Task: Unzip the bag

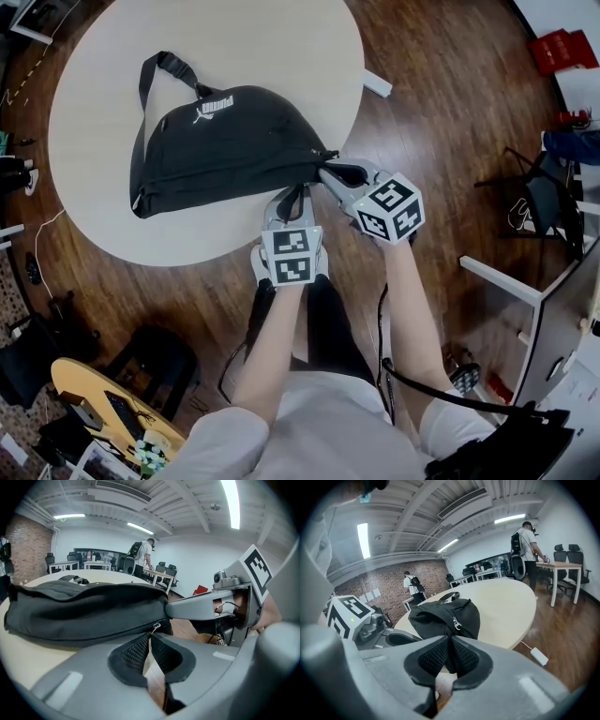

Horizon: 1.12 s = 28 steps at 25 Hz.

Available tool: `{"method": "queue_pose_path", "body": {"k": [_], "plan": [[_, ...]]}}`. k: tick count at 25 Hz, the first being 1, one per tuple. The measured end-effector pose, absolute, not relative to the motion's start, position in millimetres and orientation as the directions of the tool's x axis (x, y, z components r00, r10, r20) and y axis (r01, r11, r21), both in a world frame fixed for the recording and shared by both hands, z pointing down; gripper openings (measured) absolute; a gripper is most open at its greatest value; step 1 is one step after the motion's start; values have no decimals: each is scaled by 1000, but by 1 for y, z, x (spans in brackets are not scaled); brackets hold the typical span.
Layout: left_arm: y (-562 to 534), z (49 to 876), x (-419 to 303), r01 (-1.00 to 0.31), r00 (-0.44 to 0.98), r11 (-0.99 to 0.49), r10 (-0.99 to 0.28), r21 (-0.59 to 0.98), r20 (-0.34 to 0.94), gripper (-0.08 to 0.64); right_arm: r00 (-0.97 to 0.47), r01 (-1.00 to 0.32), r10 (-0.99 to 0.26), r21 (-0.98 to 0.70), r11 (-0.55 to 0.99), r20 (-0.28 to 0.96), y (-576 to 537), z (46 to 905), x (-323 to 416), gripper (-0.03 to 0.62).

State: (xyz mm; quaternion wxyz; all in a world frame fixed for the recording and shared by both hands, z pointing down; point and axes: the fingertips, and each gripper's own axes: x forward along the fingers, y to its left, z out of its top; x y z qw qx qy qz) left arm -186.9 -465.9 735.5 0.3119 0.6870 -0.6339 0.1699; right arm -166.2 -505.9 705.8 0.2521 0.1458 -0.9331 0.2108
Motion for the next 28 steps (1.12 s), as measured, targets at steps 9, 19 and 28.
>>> {"method": "queue_pose_path", "body": {"k": [9, 19, 28], "plan": [[-449, 724, -188, -975, 170, -40, -769, 219, 617, 26, -801, -446, -218, -313, 839, 557, -504, 710, -166, 9], [-432, 726, -219, -980, 165, -50, -755, 195, 635, 25, -754, -543, -316, -276, 793, 576, -506, 713, -161, 6], [-390, 723, -304, -987, 80, 34, -755, 160, 651, 14, -702, -619, -392, -237, 749, 595, -511, 714, -158, 6]]}}
